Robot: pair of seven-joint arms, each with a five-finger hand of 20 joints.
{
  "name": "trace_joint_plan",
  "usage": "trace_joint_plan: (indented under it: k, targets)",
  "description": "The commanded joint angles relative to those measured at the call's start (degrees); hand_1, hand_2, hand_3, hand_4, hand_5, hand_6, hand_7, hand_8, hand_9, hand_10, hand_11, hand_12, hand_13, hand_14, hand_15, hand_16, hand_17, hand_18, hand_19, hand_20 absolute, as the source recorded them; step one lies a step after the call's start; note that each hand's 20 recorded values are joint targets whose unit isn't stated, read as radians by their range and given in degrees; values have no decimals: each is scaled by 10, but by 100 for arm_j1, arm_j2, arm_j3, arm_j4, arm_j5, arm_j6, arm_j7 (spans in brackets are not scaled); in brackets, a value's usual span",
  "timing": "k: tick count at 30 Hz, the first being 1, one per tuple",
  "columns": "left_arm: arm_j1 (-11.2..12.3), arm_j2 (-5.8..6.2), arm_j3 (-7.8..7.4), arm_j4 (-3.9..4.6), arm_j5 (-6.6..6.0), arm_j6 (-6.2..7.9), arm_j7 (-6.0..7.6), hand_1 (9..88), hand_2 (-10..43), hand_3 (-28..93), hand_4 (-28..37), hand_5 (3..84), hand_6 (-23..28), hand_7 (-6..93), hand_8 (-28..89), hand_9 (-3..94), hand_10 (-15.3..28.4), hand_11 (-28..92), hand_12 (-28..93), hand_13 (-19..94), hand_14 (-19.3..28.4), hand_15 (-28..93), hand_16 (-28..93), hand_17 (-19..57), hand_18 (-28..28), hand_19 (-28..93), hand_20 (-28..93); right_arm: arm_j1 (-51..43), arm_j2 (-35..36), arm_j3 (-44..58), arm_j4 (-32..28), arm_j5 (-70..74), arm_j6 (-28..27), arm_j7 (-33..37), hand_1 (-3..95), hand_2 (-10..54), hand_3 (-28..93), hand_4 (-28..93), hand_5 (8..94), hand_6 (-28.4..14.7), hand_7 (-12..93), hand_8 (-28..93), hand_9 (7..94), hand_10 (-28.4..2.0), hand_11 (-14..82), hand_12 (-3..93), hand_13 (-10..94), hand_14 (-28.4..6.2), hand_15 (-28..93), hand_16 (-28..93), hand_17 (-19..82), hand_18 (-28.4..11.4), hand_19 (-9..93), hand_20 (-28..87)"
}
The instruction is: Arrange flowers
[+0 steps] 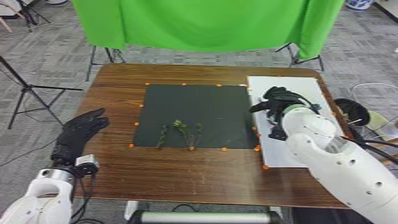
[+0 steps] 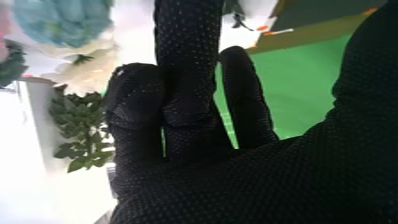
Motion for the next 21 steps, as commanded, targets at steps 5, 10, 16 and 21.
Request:
trace_joint_plan:
  k: [5,10,16,21]
  targets:
    - [-12,4,82,7,2,-102,-20,272,-95,705,-212,481,22,157,-73,481,125,208,139,371,157,181,13,62,120,97,177,-64,27,-90,269,-288,92,262,269,-95,609,-137,441,-28,101,-47,456,-184,53,127,848,-79,455,230,589,-118,867,291]
    - [-39,10,103,18,7,-126,-32,272,-95,705,-212,481,22,157,-73,481,126,208,139,373,158,183,13,63,120,101,178,-87,26,-111,416,-351,298,346,272,-95,625,-132,462,-11,123,-52,484,-199,57,127,860,-73,461,232,599,-116,872,290]
    - [-35,0,100,9,7,-139,-2,272,-95,705,-212,481,21,157,-73,480,126,207,138,373,157,184,12,65,123,115,187,-146,21,-54,475,-276,267,388,288,-95,637,-139,484,-4,139,-62,552,-185,75,139,879,-64,466,237,610,-118,887,288]
    - [-34,-19,104,-5,5,-114,24,271,-95,705,-212,480,22,156,-72,480,126,208,139,373,158,184,12,66,124,117,189,-132,37,-217,526,-415,610,253,362,-95,651,-155,556,-5,172,-77,712,-148,159,179,906,-50,487,249,626,-120,920,295]
